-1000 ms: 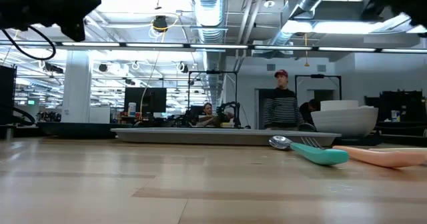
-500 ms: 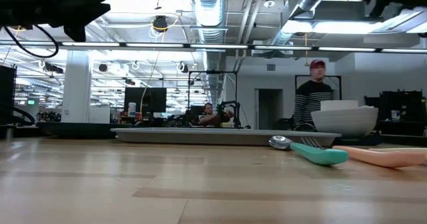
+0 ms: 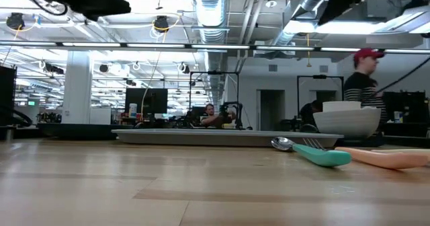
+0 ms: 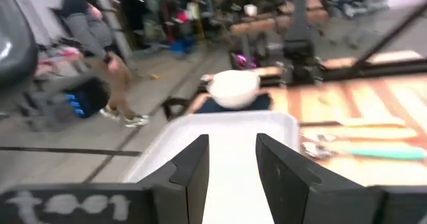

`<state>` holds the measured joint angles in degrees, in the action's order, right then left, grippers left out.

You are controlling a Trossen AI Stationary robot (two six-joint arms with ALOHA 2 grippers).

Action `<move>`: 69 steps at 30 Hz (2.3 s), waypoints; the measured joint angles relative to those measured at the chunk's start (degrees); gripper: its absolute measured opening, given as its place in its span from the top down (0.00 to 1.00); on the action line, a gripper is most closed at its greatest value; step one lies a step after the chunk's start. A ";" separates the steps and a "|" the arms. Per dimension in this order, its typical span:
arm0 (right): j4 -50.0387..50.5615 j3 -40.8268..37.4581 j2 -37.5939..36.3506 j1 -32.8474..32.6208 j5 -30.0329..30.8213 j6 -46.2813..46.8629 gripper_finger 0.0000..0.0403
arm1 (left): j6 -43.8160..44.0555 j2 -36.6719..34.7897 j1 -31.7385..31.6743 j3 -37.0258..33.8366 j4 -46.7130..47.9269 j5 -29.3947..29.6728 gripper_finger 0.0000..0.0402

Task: Set up tray
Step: Put the white mug on the gray tray

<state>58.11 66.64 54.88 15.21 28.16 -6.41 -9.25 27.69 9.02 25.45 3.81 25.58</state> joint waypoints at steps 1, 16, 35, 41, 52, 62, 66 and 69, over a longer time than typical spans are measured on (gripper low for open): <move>3.39 1.46 1.72 1.61 -3.38 -1.53 1.00 | 0.45 0.52 -0.86 0.77 0.99 -2.78 0.72; 15.54 4.90 11.64 22.41 -29.77 -16.84 1.00 | 5.01 2.82 -6.19 2.32 3.25 -21.68 0.72; 16.34 1.21 24.13 23.59 -29.65 -14.87 0.73 | 5.30 5.39 -6.16 2.36 2.93 -21.72 0.72; 15.17 1.21 26.63 21.46 -29.63 -10.64 0.72 | 5.30 5.35 -6.16 2.36 2.75 -21.72 0.72; 15.25 1.19 32.07 21.28 -27.84 1.92 0.72 | 5.32 5.35 -6.16 2.36 2.78 -21.72 0.72; 14.48 1.15 34.56 21.27 -22.05 1.94 0.72 | 5.34 5.35 -6.16 2.35 2.82 -21.72 0.72; 13.84 1.15 35.12 21.61 -22.05 1.94 0.72 | 5.35 5.35 -6.16 2.36 2.82 -21.72 0.72; 13.53 1.15 35.20 21.63 -22.05 1.94 0.72 | 5.37 5.35 -6.16 2.36 2.82 -21.70 0.72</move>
<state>71.64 67.79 90.08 36.84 6.11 -4.47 -3.88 33.04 2.85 27.81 6.63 3.88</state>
